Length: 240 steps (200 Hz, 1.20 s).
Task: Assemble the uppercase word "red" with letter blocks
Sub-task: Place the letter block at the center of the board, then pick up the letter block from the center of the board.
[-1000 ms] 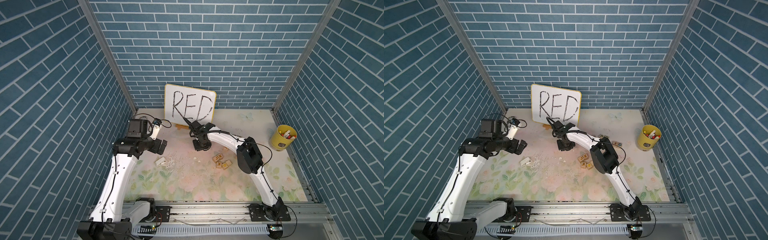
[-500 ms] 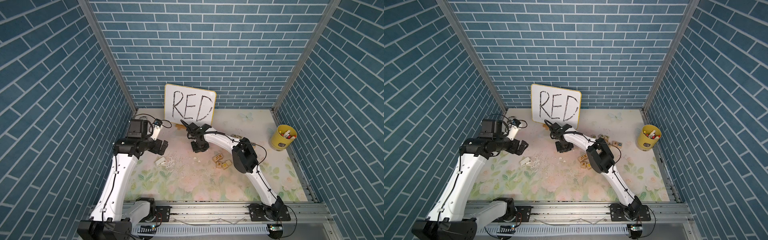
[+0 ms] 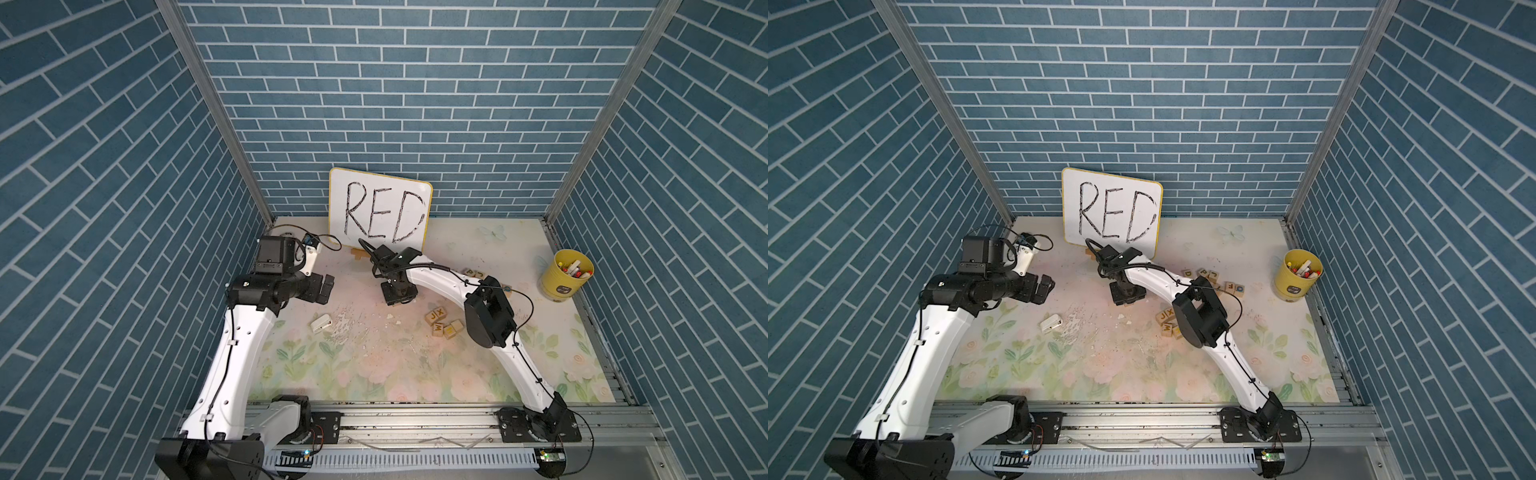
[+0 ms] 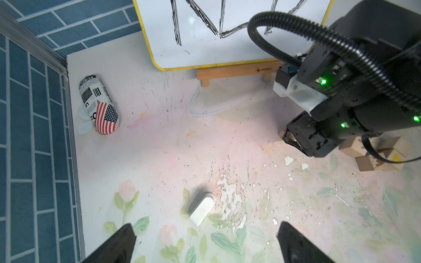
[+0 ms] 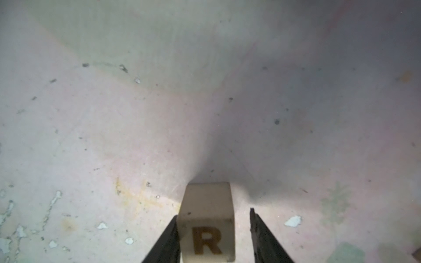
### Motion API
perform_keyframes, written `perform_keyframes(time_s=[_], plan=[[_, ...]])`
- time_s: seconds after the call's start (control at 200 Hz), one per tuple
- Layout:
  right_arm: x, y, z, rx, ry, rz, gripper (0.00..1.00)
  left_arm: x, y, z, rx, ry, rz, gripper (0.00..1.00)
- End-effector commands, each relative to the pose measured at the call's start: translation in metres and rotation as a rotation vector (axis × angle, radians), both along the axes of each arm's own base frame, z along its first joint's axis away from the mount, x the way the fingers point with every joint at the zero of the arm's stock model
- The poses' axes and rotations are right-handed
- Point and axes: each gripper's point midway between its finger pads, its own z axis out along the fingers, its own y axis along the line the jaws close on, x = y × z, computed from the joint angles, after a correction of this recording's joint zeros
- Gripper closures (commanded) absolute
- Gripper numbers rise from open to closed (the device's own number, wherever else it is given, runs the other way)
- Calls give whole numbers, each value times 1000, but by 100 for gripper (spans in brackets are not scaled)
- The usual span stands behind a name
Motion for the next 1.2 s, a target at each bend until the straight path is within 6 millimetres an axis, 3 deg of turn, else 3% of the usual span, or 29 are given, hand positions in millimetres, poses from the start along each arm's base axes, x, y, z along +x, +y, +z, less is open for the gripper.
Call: perform_keyframes(time_s=[0.0,0.15,0.415,0.68,0.93,1.195], plan=[[2,-14,51,14,-67,-36,49,13,15,19,18,-80,112,1],[6,-32,80,21,-114,-60,49,20,18,7,-9,-50,178,1],[6,-76,129,93,-186,-126,49,31,-15,-25,-35,56,129,1],[-10,-141,120,56,-202,-251,51,46,-76,-40,-21,17,72,1],[-39,-187,101,-21,-209,-331,53,57,-134,-87,-18,177,55,1],[-52,-228,114,-49,-267,-402,54,66,-174,-134,-1,309,34,2]])
